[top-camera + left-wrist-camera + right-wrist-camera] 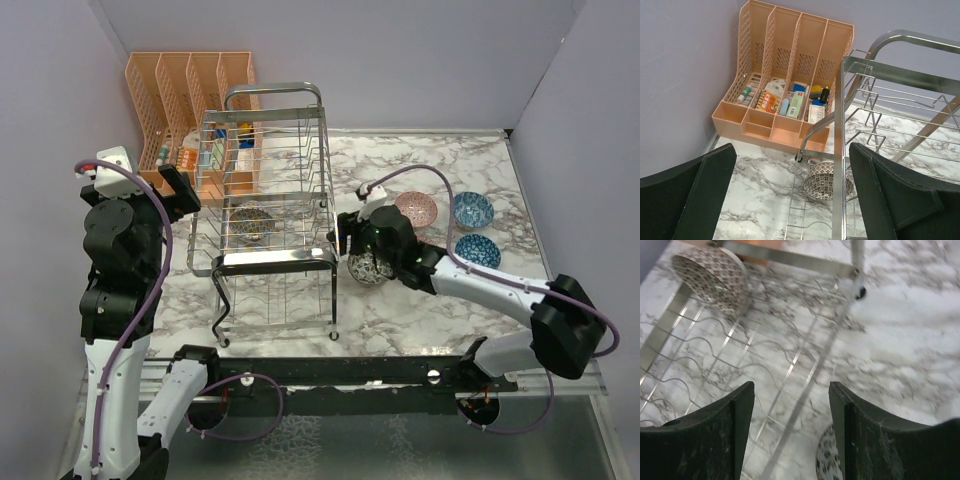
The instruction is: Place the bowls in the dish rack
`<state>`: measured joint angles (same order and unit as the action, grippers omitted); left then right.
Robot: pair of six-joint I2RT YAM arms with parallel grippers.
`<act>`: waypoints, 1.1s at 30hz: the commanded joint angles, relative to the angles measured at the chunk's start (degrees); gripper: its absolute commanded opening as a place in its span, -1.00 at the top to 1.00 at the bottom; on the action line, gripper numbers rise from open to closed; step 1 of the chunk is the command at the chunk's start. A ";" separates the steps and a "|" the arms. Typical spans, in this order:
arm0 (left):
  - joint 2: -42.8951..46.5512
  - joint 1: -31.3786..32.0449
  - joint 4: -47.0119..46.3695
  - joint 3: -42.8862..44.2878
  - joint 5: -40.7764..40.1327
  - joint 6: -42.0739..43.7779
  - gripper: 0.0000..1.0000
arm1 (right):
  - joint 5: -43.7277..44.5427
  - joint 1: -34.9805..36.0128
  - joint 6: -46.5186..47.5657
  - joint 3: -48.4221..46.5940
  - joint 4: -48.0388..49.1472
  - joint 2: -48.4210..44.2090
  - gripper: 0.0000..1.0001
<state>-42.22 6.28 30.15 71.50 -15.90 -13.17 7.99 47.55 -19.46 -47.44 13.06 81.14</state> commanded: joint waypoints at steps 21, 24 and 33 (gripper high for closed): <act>1.29 1.26 -0.34 1.18 3.33 -1.22 -0.99 | 12.54 -0.28 -35.54 1.75 -52.17 -13.17 -0.26; 1.16 1.41 -0.30 1.43 3.49 -1.21 -0.99 | 14.61 -0.26 -38.34 0.87 -52.47 -9.71 -0.25; 1.11 1.63 -0.22 0.85 3.24 -0.82 -0.99 | 17.42 -0.35 -40.44 4.14 -43.61 -9.94 -0.14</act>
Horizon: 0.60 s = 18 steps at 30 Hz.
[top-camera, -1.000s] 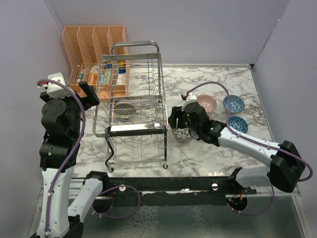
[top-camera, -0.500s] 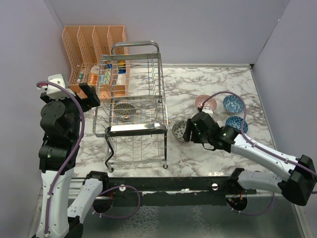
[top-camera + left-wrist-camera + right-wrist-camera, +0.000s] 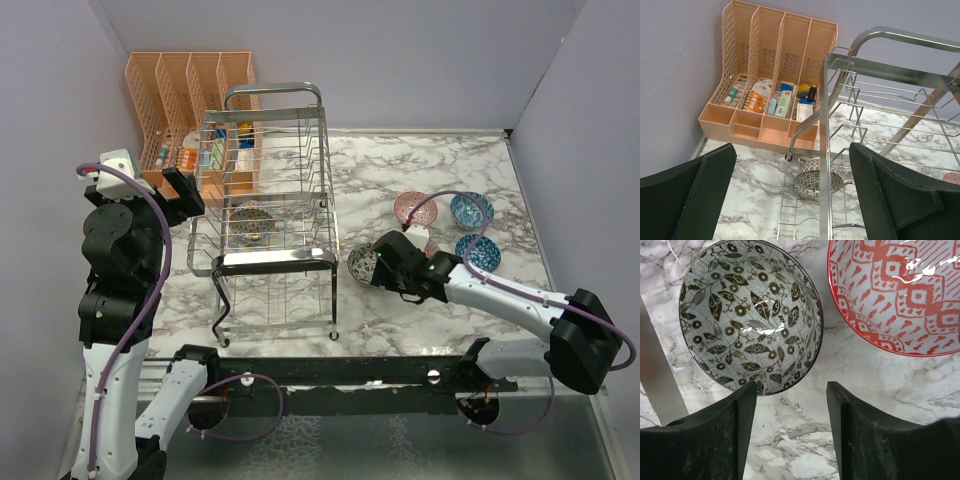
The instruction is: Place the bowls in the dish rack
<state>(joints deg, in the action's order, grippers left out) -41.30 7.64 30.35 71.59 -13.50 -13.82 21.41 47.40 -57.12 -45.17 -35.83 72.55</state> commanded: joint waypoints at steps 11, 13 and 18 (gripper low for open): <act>-0.39 0.32 -0.42 0.74 0.58 0.14 -0.99 | 5.07 -0.44 -3.89 3.68 11.59 1.81 0.04; -0.45 0.28 -0.43 0.74 0.58 0.14 -0.98 | 4.98 -0.61 -3.62 3.69 12.69 3.08 0.06; -0.54 0.27 -0.33 0.61 0.32 0.22 -0.99 | 4.63 -0.90 -3.30 3.43 13.86 5.92 0.28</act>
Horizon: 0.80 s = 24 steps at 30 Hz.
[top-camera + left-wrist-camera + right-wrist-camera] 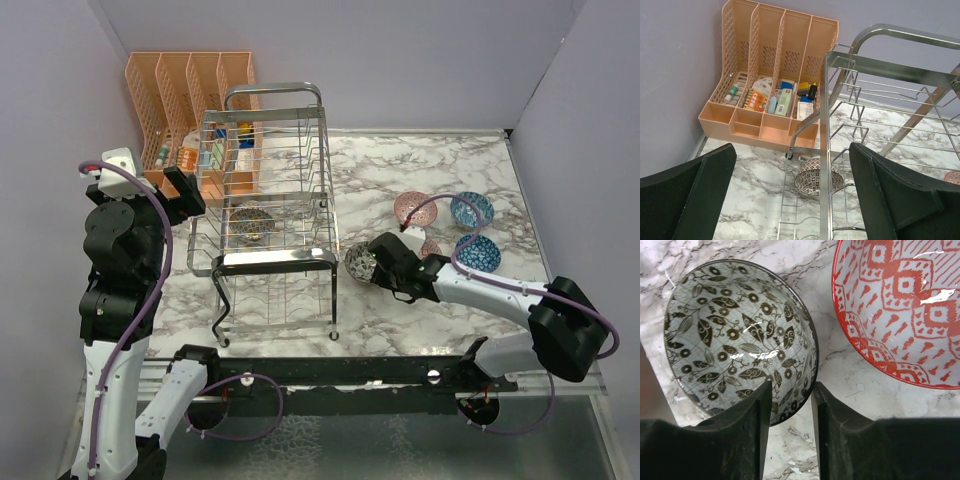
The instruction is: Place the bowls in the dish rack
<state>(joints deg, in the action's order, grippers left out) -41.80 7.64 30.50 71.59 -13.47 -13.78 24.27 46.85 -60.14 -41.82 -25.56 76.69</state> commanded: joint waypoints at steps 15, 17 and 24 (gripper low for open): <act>0.19 0.45 -0.65 0.12 -0.15 0.52 -0.99 | 7.46 -0.48 5.86 3.30 11.16 0.50 0.98; 0.24 0.45 -0.72 0.04 -0.23 0.55 -0.99 | 9.85 -0.44 7.29 4.80 13.75 -1.07 0.98; 0.18 0.53 -0.86 0.28 -0.49 0.55 -0.99 | 12.58 -0.44 24.33 10.91 34.73 -10.58 0.98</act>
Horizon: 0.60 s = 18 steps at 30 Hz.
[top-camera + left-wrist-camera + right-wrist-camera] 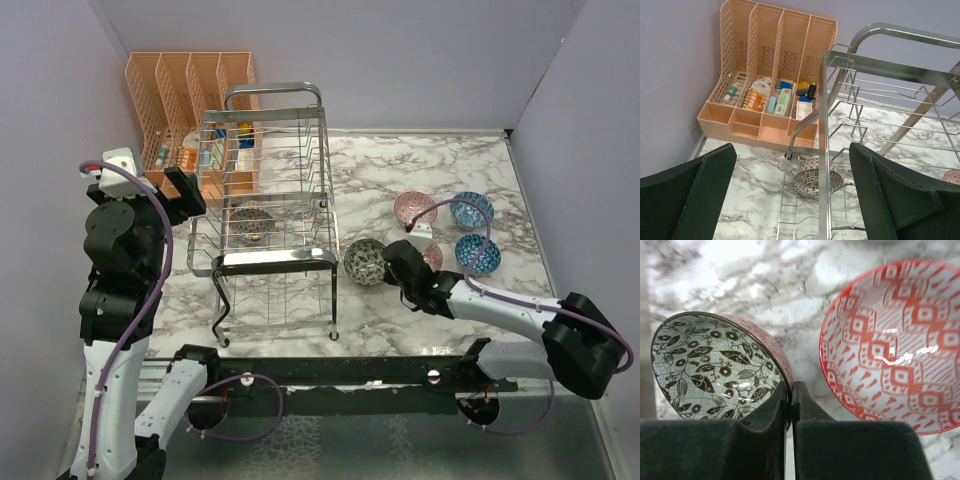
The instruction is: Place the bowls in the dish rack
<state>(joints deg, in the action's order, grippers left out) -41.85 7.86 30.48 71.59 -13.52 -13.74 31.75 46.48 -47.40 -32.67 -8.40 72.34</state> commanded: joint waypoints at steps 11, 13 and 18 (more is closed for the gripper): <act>-0.01 0.32 -0.92 1.07 -0.88 0.39 -0.99 | -6.21 -0.10 31.41 2.23 50.27 -2.83 0.98; -0.08 0.32 -0.81 1.30 -1.17 0.42 -0.99 | -8.81 -0.08 33.05 0.07 54.21 0.74 0.98; -0.10 0.32 -0.67 1.66 -1.85 0.42 -0.99 | -13.86 -0.07 35.02 -5.03 65.32 10.01 0.98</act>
<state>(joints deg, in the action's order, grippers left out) -41.93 8.01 30.50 71.59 -13.61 -13.74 24.67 46.39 -15.77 -32.99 39.29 77.58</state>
